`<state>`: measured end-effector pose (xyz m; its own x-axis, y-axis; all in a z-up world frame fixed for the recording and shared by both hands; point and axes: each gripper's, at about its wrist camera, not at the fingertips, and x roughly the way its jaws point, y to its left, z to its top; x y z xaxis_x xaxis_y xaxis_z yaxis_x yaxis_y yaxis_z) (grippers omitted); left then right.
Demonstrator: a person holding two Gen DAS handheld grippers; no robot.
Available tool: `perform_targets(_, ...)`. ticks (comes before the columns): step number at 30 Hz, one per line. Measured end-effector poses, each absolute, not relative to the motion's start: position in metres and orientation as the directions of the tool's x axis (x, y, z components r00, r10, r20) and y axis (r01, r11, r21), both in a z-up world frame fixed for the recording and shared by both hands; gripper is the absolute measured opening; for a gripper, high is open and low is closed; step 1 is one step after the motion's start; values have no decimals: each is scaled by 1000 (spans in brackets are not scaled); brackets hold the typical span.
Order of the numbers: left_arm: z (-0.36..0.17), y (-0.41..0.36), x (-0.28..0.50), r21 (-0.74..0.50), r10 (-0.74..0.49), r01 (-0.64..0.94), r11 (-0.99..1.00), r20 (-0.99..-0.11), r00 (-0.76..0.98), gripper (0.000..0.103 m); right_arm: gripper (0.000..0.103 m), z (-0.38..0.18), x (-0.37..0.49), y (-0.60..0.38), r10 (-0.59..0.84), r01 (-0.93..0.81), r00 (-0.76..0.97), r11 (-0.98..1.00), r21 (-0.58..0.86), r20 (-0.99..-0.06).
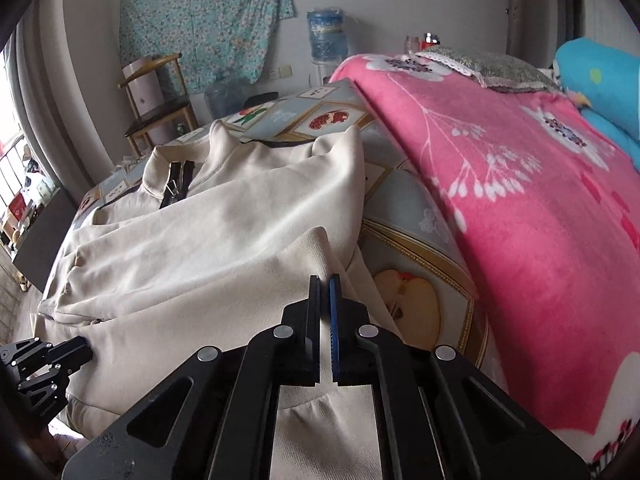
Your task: Fold large clothes
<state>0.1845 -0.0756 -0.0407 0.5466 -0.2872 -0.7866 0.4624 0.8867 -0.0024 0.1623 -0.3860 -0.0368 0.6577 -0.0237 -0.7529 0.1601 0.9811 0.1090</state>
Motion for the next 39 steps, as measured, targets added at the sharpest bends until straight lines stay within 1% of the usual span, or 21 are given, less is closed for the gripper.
perform_targets(3,-41,-76,185,12,-280,463,886,-782,557,14,4,-60,176,-380,-63,169,624,984,56,-778)
perform_targets(5,-38,-77,184,20,-281,467,884,-776,565,13,4,-59,177,-377,-85,174,626,984,33,-775)
perform_targets(9,-23,-80,180,-28,-368,517,856,-735,570,13,5,-59,180,-380,-70,188,613,980,59,-787)
perform_targets(12,-19,-96,182,-85,-449,594,800,-742,498,13,5,-60,184,-383,-54,199,604,976,85,-795)
perform_targets(13,-21,-102,183,-89,-456,611,787,-751,478,13,5,-60,185,-382,-56,202,601,976,84,-797)
perform_targets(14,-26,-110,185,-80,-452,628,774,-765,459,13,5,-60,186,-381,-59,203,598,976,80,-799)
perform_targets(16,-37,-120,187,-24,-401,627,779,-788,468,13,5,-59,188,-380,-63,202,591,977,72,-804)
perform_targets(18,-38,-122,187,-14,-402,625,781,-777,484,13,6,-55,187,-381,-60,195,585,978,68,-809)
perform_targets(19,-38,-122,188,-10,-398,622,783,-777,488,13,13,-51,184,-382,-54,192,591,978,76,-805)
perform_targets(20,-39,-121,189,-11,-397,620,784,-777,488,13,16,-44,179,-383,-44,187,603,978,88,-797)
perform_targets(22,-40,-120,189,-15,-401,619,785,-773,491,13,35,-31,165,-382,-72,193,629,979,66,-774)
perform_targets(24,-41,-120,187,-5,-399,619,785,-769,499,13,39,-15,148,-379,-59,168,659,983,71,-750)
perform_targets(27,-41,-120,186,-3,-398,621,784,-770,499,13,42,-1,122,-366,15,86,672,991,98,-740)
perform_targets(30,-41,-119,186,-10,-401,620,784,-771,495,13,43,-10,104,-337,119,-37,622,992,122,-774)
perform_targets(32,-40,-119,186,-10,-401,620,785,-771,495,13,43,-27,98,-319,124,-70,572,992,102,-811)
perform_targets(34,-41,-119,186,-9,-400,620,784,-772,494,13,41,-46,99,-316,78,-42,527,997,66,-846)
perform_targets(36,-41,-119,187,-12,-401,623,782,-775,489,13,37,-67,104,-330,90,24,475,993,115,-875)
perform_targets(37,-40,-118,187,-13,-402,625,781,-776,486,13,35,-66,103,-338,118,47,491,986,162,-863)
perform_targets(39,-40,-118,188,-16,-403,628,778,-780,479,13,33,-63,106,-341,118,77,476,982,175,-871)
